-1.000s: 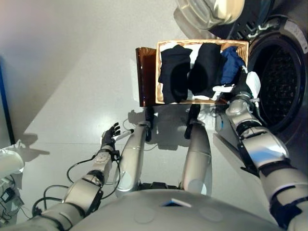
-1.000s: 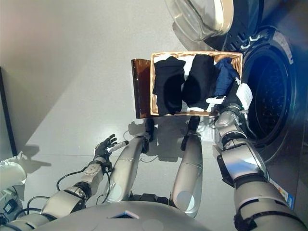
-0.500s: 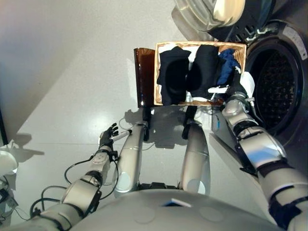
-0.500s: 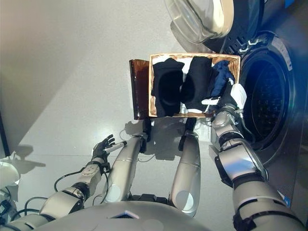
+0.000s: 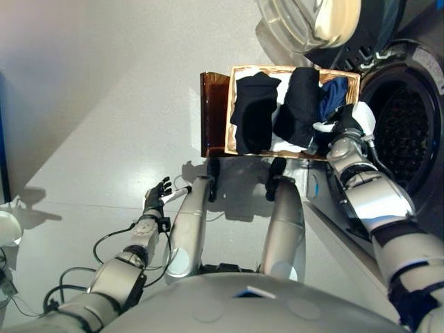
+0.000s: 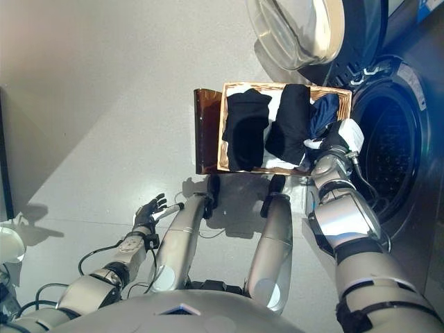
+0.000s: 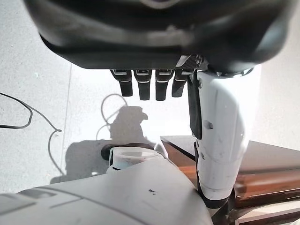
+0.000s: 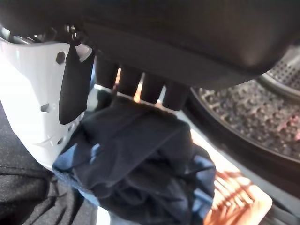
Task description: Pick up the clothes and place them into the washing machine
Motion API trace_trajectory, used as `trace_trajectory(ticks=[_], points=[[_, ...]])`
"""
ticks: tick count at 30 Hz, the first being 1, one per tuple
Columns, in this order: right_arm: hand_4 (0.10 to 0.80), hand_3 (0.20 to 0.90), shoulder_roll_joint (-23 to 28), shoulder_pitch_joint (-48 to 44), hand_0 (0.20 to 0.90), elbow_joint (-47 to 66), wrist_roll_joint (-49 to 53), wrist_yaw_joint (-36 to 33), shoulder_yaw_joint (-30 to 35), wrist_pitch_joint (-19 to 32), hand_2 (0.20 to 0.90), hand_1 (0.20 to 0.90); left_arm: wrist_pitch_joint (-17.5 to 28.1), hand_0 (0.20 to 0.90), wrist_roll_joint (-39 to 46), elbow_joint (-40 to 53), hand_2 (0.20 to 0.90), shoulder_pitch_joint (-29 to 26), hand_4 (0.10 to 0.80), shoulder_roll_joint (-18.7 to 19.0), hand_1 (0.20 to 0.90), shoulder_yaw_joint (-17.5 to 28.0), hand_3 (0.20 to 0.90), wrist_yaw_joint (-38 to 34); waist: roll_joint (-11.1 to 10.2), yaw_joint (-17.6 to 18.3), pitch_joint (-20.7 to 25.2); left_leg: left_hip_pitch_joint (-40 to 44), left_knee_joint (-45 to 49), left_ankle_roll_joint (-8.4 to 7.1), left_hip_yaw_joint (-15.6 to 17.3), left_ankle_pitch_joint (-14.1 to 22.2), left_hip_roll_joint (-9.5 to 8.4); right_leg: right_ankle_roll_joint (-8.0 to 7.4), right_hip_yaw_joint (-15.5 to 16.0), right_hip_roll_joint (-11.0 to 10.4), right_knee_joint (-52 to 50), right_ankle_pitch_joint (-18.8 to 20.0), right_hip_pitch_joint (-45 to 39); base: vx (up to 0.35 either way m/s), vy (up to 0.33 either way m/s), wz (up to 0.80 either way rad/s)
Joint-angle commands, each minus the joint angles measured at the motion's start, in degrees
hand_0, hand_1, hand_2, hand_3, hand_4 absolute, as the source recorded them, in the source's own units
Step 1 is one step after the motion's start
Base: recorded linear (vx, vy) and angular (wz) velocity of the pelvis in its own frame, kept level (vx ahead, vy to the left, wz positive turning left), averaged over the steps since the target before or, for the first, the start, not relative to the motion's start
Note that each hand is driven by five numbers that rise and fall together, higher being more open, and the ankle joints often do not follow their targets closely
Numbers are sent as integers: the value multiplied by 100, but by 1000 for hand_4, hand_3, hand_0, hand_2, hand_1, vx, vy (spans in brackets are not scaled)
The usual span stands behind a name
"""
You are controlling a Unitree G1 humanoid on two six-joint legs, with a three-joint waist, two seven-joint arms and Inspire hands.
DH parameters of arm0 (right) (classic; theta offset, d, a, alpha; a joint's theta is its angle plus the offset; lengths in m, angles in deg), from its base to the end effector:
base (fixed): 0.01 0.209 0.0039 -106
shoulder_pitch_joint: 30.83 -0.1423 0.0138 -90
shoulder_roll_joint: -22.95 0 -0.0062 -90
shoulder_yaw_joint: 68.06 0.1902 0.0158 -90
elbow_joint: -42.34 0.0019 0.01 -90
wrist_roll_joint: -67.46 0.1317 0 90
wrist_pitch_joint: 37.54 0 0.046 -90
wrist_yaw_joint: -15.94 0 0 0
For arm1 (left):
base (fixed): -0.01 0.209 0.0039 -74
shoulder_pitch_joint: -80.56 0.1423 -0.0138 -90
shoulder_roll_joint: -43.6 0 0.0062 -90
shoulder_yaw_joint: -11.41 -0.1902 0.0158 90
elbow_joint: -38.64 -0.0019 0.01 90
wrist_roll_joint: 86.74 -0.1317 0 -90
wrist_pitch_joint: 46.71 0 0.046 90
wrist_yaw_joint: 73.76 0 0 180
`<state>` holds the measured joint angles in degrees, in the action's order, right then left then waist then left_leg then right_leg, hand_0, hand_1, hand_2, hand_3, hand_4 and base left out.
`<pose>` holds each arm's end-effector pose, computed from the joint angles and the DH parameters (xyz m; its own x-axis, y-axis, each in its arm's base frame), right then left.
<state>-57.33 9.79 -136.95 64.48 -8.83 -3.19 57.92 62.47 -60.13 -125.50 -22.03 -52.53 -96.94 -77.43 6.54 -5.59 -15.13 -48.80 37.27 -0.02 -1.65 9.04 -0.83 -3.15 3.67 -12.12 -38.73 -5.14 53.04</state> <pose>0.2970 -0.2637 0.0395 0.8185 -0.5438 -0.1853 0.1647 0.5312 -0.8311 0.1491 0.1889 -0.0962 0.7186 0.1364 -0.6819 -0.1210 0.9901 0.0704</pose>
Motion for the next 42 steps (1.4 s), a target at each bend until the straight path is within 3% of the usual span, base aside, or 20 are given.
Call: trace_trajectory(ticks=[1,7,16,17,28,35,39,42], points=[[300,200,225,-416,200,179,19,19,-10,70,200,200,-106,900,-163,-193,900,162,800,328,900,205,900,-102,23,-16,-147,213,144,-32,194,438,-98,49,-270,31,91,-282,-423,0,0,0],[300,200,250,-243,200,333,395,49,285,194,200,200,-93,900,-138,-280,900,178,800,379,900,297,900,-113,-21,29,-124,409,-113,-20,253,371,-104,21,-286,49,342,-153,-563,0,0,0],[300,200,201,645,200,1442,2030,306,1306,844,200,200,56,900,91,-385,900,242,800,374,900,416,900,-104,-223,250,-62,1165,-1110,-51,390,79,-97,-136,-300,94,1355,296,-1231,31,10,-13],[300,200,179,790,200,1478,2222,389,1424,872,200,200,67,900,127,-385,900,263,800,373,900,445,900,-85,-287,302,-30,1238,-1324,-33,421,-151,-123,-131,-273,63,1588,533,-1311,-26,-6,-19],[300,200,-124,1445,200,1791,3265,824,1926,1124,200,200,84,900,236,-355,900,368,800,345,900,525,900,59,-458,369,106,2093,-2198,-119,439,-437,-127,-255,-193,56,2504,869,-2205,48,-16,-6],[300,200,-847,2202,200,2402,5298,1457,2730,1585,200,200,149,900,468,-288,900,473,800,257,900,562,900,135,-532,414,208,2703,-2823,-144,470,-643,-81,-344,-129,57,3074,1085,-2763,64,-8,-8],[300,200,-1483,2662,200,2847,7016,2257,3230,1834,200,200,145,900,612,-232,900,490,800,155,900,564,900,193,-487,459,238,2890,-2805,-148,441,-564,-71,-341,-134,86,2983,958,-2922,49,9,-7],[300,200,-1733,2885,200,2990,7470,2528,3342,1869,200,200,149,900,639,-254,900,508,800,131,900,598,900,213,-484,490,270,2984,-2870,-154,447,-588,-75,-342,-149,92,3014,954,-2991,51,8,-5]])
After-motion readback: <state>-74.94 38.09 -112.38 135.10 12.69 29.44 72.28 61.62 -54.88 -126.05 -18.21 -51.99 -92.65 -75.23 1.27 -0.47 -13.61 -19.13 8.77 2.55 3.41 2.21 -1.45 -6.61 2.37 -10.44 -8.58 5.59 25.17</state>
